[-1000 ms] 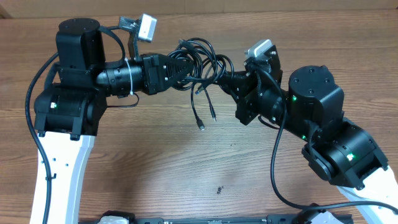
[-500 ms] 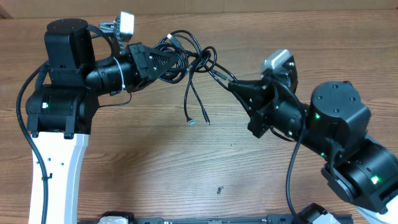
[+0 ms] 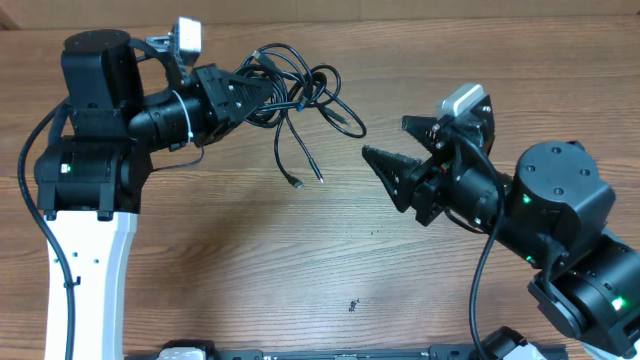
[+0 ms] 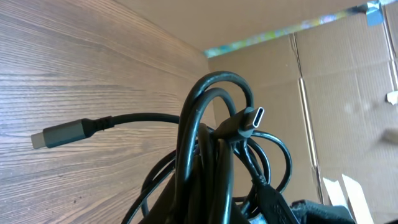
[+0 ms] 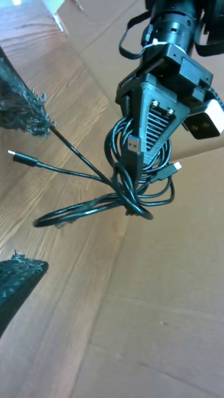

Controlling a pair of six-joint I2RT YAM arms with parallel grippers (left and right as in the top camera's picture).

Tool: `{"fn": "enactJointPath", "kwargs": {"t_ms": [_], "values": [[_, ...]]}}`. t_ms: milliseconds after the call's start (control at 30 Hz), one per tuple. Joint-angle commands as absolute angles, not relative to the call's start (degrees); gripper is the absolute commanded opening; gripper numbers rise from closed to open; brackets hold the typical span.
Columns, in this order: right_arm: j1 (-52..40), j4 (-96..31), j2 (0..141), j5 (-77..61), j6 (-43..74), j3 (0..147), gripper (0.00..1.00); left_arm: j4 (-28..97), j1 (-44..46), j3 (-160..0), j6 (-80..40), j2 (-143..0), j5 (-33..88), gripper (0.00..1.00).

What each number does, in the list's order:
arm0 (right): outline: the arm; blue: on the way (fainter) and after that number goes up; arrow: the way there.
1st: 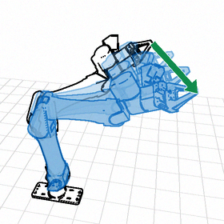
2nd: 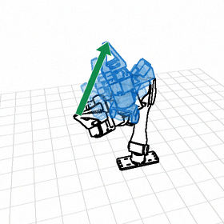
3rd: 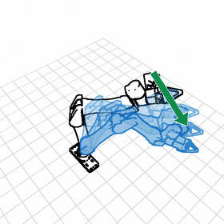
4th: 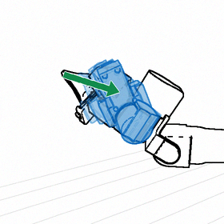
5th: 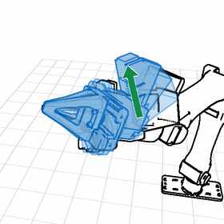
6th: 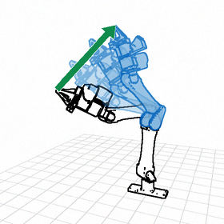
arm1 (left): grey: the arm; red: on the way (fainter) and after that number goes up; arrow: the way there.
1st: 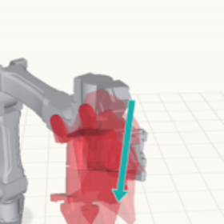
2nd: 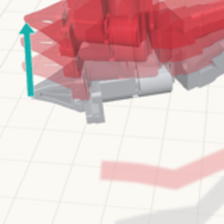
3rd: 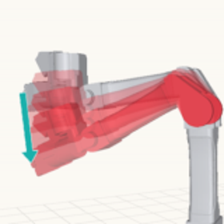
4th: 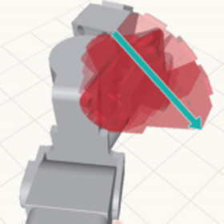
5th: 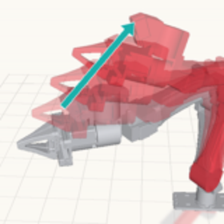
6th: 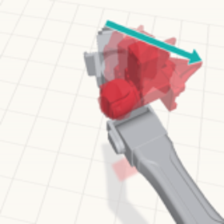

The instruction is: Untangle cables

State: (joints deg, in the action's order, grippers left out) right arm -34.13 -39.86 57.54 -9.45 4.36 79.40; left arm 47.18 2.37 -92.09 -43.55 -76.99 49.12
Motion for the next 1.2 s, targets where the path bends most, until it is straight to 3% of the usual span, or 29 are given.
{"fn": "enactJointPath", "kwargs": {"t_ms": [0,267,367,467,533,567,800,1167], "values": [[-34.06,-39.33,58.37,-8.1,3.95,79.85,0.65,46.96,2.5,-92.77,-42.24,-76.82,54.13,0.04],[-34.06,-38.5,63.35,-7.55,3.97,79.85,0.64,49.06,5.8,-92.77,-42.22,-76.82,57.01,0.04],[-34.06,-37.93,64.47,-7.55,3.97,79.85,0.59,49.12,7.7,-92.77,-42.19,-76.82,56.8,0.04],[-34.06,-37.76,64.64,-7.51,3.95,79.85,0.35,49.1,9.39,-92.77,-42.22,-76.82,56.82,0.04],[-34.06,-37.78,64.64,-7.53,3.97,79.85,0.08,49.08,9.78,-92.77,-42.22,-76.82,56.55,0.04],[-34.06,-37.8,64.64,-7.51,3.97,79.85,0.04,49.08,9.78,-92.77,-42.19,-76.82,56.31,0.04],[-34.06,-38.74,63.86,-7.57,4.47,79.85,0.04,49.08,8.91,-92.77,-42.74,-76.82,50.54,0.04],[-34.06,-44.42,54.17,-7.73,4.62,79.85,0.04,49.6,0.43,-92.77,-54.3,-76.82,44.31,0.04]]}}
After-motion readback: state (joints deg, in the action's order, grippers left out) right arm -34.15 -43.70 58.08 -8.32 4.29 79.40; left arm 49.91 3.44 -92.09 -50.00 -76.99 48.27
